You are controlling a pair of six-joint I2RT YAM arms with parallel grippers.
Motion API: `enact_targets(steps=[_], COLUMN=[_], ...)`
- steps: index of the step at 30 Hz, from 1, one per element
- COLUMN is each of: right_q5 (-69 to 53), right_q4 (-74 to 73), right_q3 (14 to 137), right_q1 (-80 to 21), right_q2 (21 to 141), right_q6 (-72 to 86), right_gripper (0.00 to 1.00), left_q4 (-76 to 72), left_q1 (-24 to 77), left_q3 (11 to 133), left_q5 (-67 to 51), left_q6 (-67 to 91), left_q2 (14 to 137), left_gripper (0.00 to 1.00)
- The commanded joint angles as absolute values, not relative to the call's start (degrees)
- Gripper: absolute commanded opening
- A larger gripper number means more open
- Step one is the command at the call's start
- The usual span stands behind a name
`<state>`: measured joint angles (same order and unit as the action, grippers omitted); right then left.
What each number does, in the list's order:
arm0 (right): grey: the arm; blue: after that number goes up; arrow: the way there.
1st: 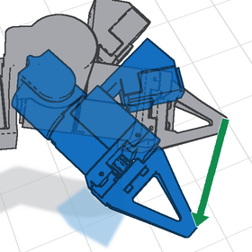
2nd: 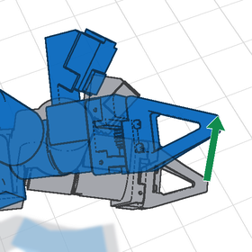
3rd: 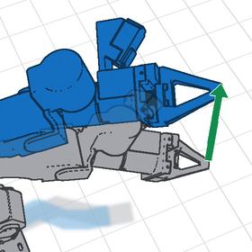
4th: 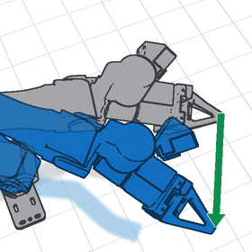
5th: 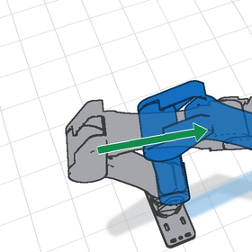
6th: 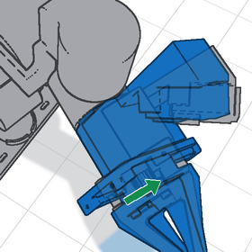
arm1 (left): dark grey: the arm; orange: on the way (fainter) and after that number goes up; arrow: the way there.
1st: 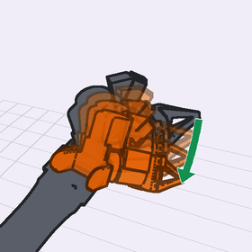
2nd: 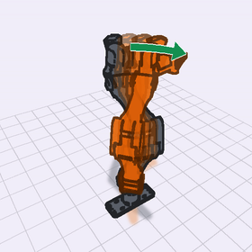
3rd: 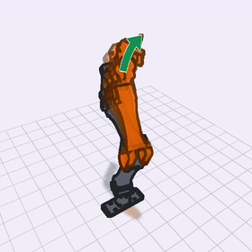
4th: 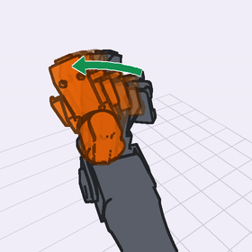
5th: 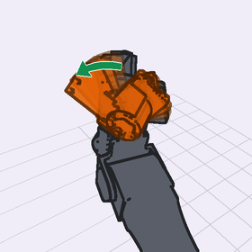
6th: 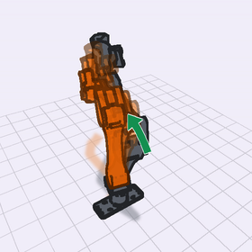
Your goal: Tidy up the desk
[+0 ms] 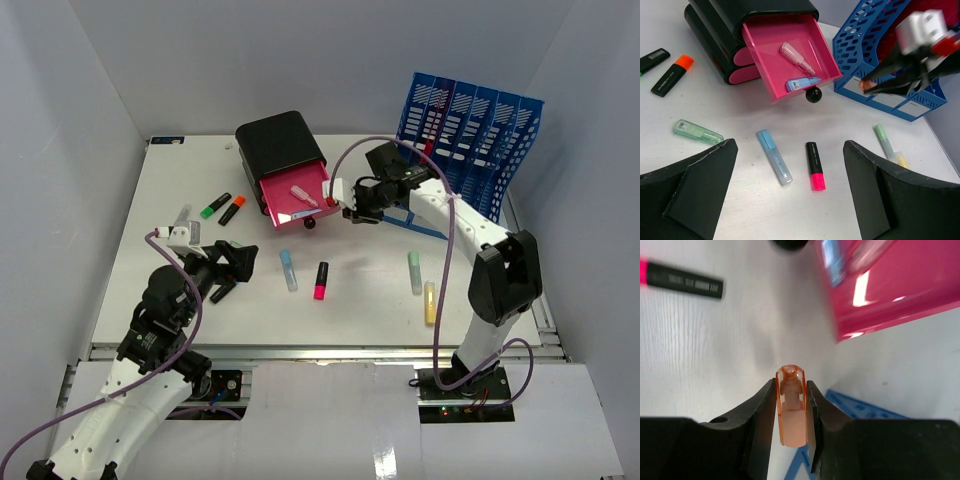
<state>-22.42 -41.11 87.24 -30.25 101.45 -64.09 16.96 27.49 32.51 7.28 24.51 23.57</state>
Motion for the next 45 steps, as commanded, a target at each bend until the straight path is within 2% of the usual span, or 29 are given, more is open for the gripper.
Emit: enact_targets(steps=[1, 9, 15, 18, 22, 25, 29, 31, 36, 39, 43, 45], right_q5=[-27.1, -27.3, -22.8, -18.1, -11.3, -8.0, -9.4, -11.3, -18.7, -30.4, -51.8, -57.9], right_q4=[-42.7, -35.3, -27.7, -22.8, -13.3, -10.9, -12.3, -12.5, -14.4, -17.5, -20.9, -21.4], right_q3=[96.8, 113.2, 119.1, 118.6, 111.4, 110.5, 109.3, 106.5, 101.6, 96.8, 87.2, 78.3], right_q1=[-33.3, -37.5, -38.1, -38.1, -38.2, -37.6, -37.2, -37.1, -35.7, -31.6, -21.8, -18.9], right_q2=[98.5, 109.7, 118.0, 119.9, 117.7, 117.5, 116.9, 115.4, 105.3, 96.9, 86.1, 81.5], right_q6=[-55.6, -42.0, -34.4, -32.3, -31.6, -32.1, -31.9, -31.4, -27.9, -27.6, -28.5, -30.5], right_gripper=[0.08, 0.08, 0.08, 0.08, 0.11, 0.18, 0.48, 0.61, 0.71, 0.74, 0.74, 0.73], left_q4=[18.6, 21.4, 25.8, 27.4, 28.2, 28.4, 28.2, 28.2, 26.8, 26.3, 27.5, 27.6], left_q1=[27.2, 27.2, 27.2, 27.2, 27.2, 27.2, 27.2, 27.2, 27.2, 27.2, 26.3, 24.7], left_q3=[33.0, 31.6, 30.4, 29.8, 29.0, 28.3, 27.6, 27.8, 29.5, 32.0, 37.0, 39.1], left_q5=[8.4, 7.6, 9.2, 11.1, 11.6, 12.0, 13.0, 13.6, 15.3, 16.4, 16.8, 14.9], left_q6=[26.3, 34.6, 42.2, 44.4, 46.1, 47.5, 50.6, 51.7, 54.9, 56.4, 58.8, 59.3], left_q2=[24.1, 25.3, 23.5, 21.9, 21.0, 21.2, 23.5, 25.5, 32.9, 39.0, 49.5, 53.6], left_gripper=[0.98, 0.98, 0.98, 0.97, 0.97, 0.97, 0.96, 0.95, 0.92, 0.90, 0.85, 0.80])
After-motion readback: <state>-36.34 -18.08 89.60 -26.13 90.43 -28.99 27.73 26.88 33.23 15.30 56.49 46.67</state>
